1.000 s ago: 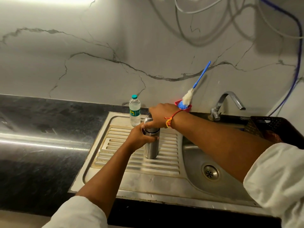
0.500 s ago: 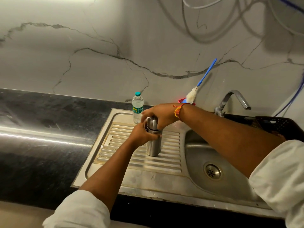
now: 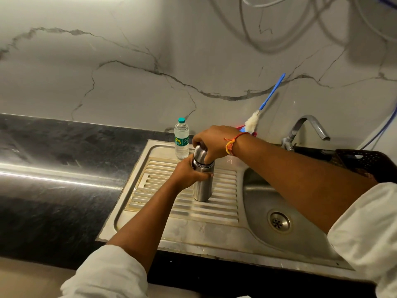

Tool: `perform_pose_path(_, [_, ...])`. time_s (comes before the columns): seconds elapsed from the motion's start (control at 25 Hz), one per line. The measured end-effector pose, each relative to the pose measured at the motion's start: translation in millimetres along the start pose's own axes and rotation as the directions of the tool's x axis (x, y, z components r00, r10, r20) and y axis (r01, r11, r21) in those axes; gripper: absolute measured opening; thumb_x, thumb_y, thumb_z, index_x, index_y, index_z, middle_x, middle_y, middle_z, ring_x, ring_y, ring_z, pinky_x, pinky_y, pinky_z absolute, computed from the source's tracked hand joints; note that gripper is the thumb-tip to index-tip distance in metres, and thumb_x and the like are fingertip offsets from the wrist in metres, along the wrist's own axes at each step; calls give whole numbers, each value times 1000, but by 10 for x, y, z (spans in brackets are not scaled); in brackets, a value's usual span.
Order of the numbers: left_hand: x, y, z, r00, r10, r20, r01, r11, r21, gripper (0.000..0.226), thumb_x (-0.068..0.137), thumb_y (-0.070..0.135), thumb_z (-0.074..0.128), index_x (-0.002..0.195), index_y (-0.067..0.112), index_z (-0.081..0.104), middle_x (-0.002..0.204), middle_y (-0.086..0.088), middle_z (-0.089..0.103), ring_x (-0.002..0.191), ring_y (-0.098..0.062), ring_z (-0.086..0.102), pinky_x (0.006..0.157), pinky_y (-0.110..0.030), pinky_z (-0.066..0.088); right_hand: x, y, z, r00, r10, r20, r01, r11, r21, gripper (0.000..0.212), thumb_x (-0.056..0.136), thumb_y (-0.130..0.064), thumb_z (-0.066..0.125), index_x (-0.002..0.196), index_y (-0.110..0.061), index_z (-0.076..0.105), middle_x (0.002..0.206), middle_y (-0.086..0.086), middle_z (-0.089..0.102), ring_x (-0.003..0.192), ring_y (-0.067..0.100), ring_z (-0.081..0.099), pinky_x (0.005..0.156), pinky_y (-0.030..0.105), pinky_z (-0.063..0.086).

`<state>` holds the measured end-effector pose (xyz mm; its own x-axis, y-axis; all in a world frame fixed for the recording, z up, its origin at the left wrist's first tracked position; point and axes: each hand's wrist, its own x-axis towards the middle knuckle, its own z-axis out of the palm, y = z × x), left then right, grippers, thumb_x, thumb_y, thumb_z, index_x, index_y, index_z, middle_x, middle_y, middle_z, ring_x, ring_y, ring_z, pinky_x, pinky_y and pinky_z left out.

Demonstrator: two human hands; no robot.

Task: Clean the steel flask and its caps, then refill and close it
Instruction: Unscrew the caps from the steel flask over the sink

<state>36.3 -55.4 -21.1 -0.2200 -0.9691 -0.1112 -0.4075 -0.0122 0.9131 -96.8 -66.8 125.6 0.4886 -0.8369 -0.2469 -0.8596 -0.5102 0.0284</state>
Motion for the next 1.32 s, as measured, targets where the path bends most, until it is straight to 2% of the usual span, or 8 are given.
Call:
perform_pose_path(0.28, [-8, 22, 2, 999, 27, 31, -26, 1000, -9, 72, 72, 13, 90, 134, 22, 56, 117, 0, 70, 108, -18, 67, 91, -33, 57, -159, 180, 62, 992, -93, -90, 109, 977, 183, 64, 76, -10, 79, 133, -23, 53, 125, 3, 60, 105, 18, 53, 83, 25, 43])
perform_pose_path(0.44, [-59, 39, 52, 1000, 25, 9, -25, 999, -39, 73, 74, 15, 89, 137, 22, 52, 119, 2, 67, 109, -16, 64, 91, -32, 55, -355, 257, 141, 978, -5, -206, 90, 910, 405, 62, 73, -9, 79, 127, -23, 53, 118, 1, 61, 101, 16, 58, 82, 26, 51])
perform_pose_path(0.6, [-194, -29, 157, 997, 20, -81, -24, 999, -40, 81, 73, 26, 91, 139, 22, 46, 121, 7, 61, 109, -7, 58, 85, -20, 47, -631, 363, 331, 957, 185, -223, 34, 691, 722, 55, 76, -16, 78, 122, -25, 49, 110, 0, 62, 95, 18, 66, 78, 31, 60])
perform_pose_path(0.8, [-391, -339, 230, 993, -20, -115, 32, 994, 103, 103, 65, 38, 95, 148, 22, 37, 149, -2, 48, 139, -20, 44, 113, -38, 39, -860, 415, 872, 921, 380, -86, -83, 408, 909, 31, 89, -29, 68, 116, -23, 53, 107, 6, 64, 93, 21, 66, 67, 28, 57])
perform_pose_path(0.92, [-558, -438, 279, 992, -66, -104, 86, 975, 204, 114, 65, 36, 96, 156, 15, 29, 160, -7, 38, 146, -24, 36, 120, -40, 34, -904, 409, 1368, 921, 385, 54, -266, 522, 810, 46, 84, -42, 71, 120, -22, 52, 111, 6, 62, 97, 22, 62, 86, 38, 56])
perform_pose_path(1.0, [-633, -487, 324, 992, -81, -99, 105, 959, 265, 116, 67, 37, 95, 157, 12, 26, 161, -10, 35, 147, -26, 35, 120, -38, 32, -945, 343, 1613, 931, 341, 128, -332, 651, 683, 59, 72, -50, 77, 117, -24, 50, 105, 0, 61, 93, 18, 61, 79, 33, 55])
perform_pose_path(1.08, [-671, -531, 360, 991, -92, -102, 120, 942, 313, 116, 69, 38, 93, 158, 10, 24, 162, -11, 34, 147, -27, 34, 119, -37, 31, -979, 244, 1790, 956, 254, 150, -293, 760, 579, 58, 67, -50, 79, 113, -25, 54, 101, -3, 62, 89, 15, 60, 71, 29, 53])
perform_pose_path(1.32, [-742, -611, 424, 988, -118, -103, 148, 915, 375, 115, 72, 35, 92, 159, 9, 22, 162, -14, 33, 148, -30, 33, 119, -37, 30, -944, 53, 2166, 985, 102, 140, -153, 893, 423, 50, 68, -38, 75, 113, -25, 59, 109, 1, 61, 95, 20, 59, 74, 30, 51])
